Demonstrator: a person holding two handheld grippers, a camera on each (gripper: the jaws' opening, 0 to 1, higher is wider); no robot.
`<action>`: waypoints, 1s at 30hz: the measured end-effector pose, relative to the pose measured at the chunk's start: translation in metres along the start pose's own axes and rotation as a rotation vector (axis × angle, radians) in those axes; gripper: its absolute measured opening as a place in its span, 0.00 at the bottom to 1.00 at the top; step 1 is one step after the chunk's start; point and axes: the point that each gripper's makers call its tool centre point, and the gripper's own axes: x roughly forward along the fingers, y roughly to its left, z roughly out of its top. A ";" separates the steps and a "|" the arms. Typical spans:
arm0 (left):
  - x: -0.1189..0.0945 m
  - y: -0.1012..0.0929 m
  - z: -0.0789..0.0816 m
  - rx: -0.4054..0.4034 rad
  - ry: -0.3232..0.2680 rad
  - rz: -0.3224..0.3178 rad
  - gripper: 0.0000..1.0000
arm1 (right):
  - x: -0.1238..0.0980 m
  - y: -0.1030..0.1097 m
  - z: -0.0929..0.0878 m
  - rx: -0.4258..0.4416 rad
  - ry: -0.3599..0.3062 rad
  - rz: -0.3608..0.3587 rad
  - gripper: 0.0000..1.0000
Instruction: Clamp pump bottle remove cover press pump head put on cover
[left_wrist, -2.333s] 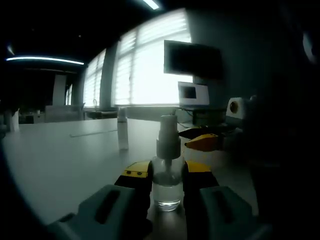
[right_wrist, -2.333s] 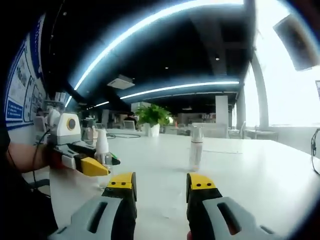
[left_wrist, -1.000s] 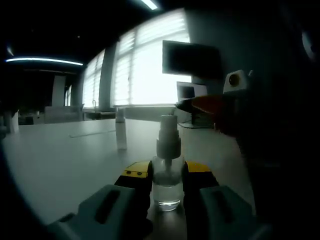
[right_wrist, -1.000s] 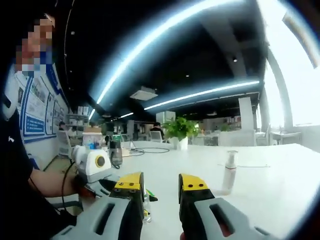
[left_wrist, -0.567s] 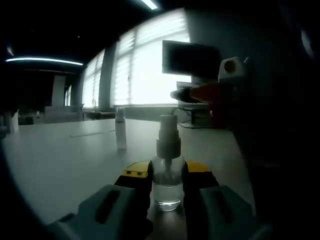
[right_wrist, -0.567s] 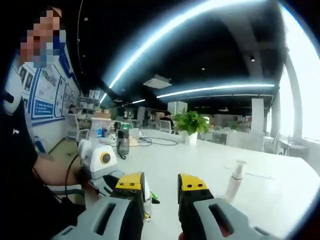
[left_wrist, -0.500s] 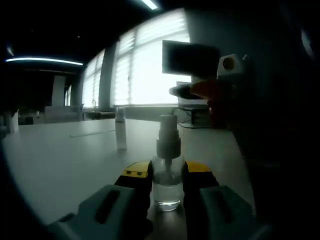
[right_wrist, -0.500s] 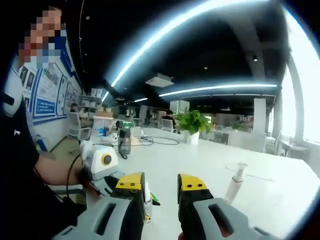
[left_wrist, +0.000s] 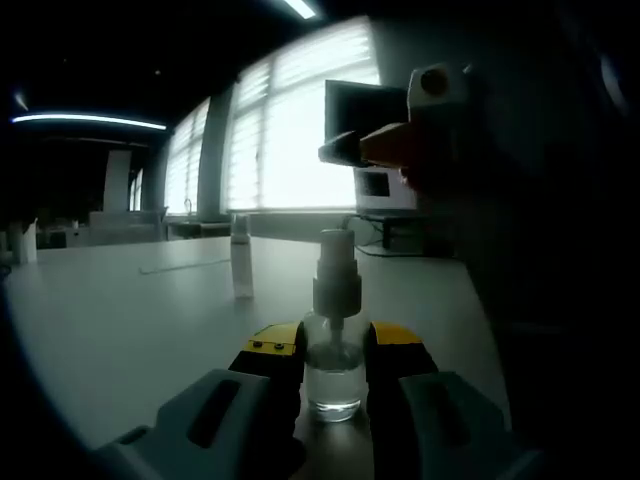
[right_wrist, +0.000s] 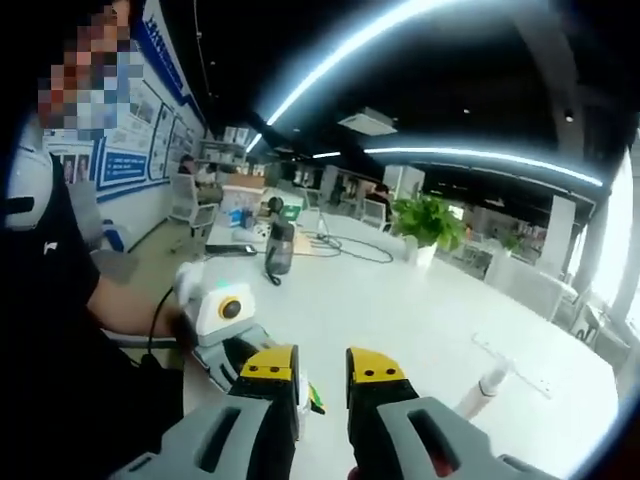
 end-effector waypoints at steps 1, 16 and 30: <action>0.000 0.000 0.000 -0.001 0.001 0.000 0.15 | 0.001 0.002 -0.002 -0.020 0.027 0.016 0.13; 0.001 -0.003 0.001 0.003 -0.001 -0.006 0.15 | 0.012 0.006 -0.007 -0.195 0.192 0.110 0.09; 0.002 -0.003 0.001 0.013 0.000 -0.013 0.15 | 0.019 0.015 0.002 -0.317 0.328 0.224 0.08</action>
